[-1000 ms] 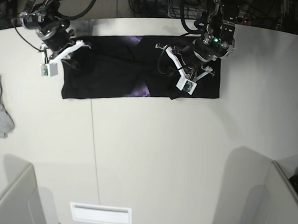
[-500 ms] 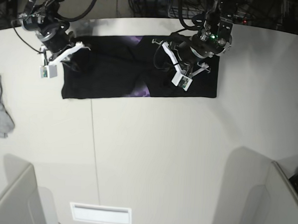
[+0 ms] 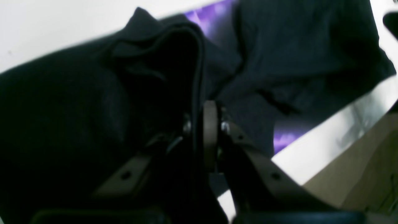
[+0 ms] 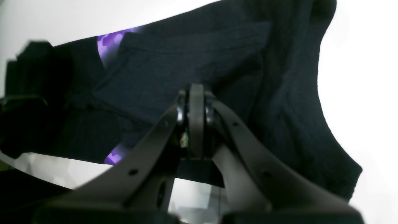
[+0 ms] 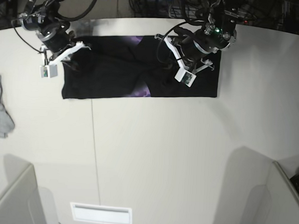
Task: Fold the T-shirt properly
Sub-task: 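Press the folded end flat with the left gripper and open it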
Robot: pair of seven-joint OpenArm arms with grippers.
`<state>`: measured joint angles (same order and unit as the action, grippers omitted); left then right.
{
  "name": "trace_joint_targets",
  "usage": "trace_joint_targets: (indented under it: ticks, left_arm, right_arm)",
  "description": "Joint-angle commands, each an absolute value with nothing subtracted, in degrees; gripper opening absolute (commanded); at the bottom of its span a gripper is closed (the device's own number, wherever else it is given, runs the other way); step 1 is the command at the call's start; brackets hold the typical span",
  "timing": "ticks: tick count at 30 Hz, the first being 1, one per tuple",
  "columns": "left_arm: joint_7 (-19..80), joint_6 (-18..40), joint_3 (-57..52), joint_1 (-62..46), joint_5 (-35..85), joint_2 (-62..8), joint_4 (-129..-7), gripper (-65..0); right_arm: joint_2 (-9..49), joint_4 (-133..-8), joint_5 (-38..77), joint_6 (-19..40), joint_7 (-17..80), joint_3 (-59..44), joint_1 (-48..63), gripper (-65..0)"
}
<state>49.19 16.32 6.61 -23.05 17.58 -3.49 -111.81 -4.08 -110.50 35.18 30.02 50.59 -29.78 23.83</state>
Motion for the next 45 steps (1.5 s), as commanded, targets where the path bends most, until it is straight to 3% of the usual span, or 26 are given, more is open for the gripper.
trace_joint_targets:
  ticks: [1, 26, 31, 36, 45]
  left_arm:
    - [48.0, 16.5, 6.6, -22.9, 18.3, -3.4, -112.9, -65.0]
    - [48.0, 16.5, 6.7, -20.8, 18.3, -2.9, -112.4, -64.8]
    - [48.0, 16.5, 6.9, -20.8, 18.3, -2.9, -112.4, -45.7]
    - [48.0, 16.5, 13.6, -18.7, 18.3, -3.3, -110.3, -33.9]
    - [48.0, 16.5, 22.0, -14.1, 18.3, -3.0, -107.6, -31.6]
  right_arm:
    - [-3.7, -111.3, 36.2, 28.7, 49.5, -29.9, 23.8, -65.0]
    - [-3.7, -111.3, 36.2, 26.8, 49.5, -29.4, 23.7, -65.0]
    - [-3.7, -111.3, 36.2, 26.8, 49.5, -29.3, 23.7, -65.0]
    - [-3.7, -111.3, 36.2, 26.8, 49.5, -29.3, 23.7, -65.0]
    - [-3.7, -111.3, 36.3, 26.9, 49.5, -29.8, 23.9, -65.0]
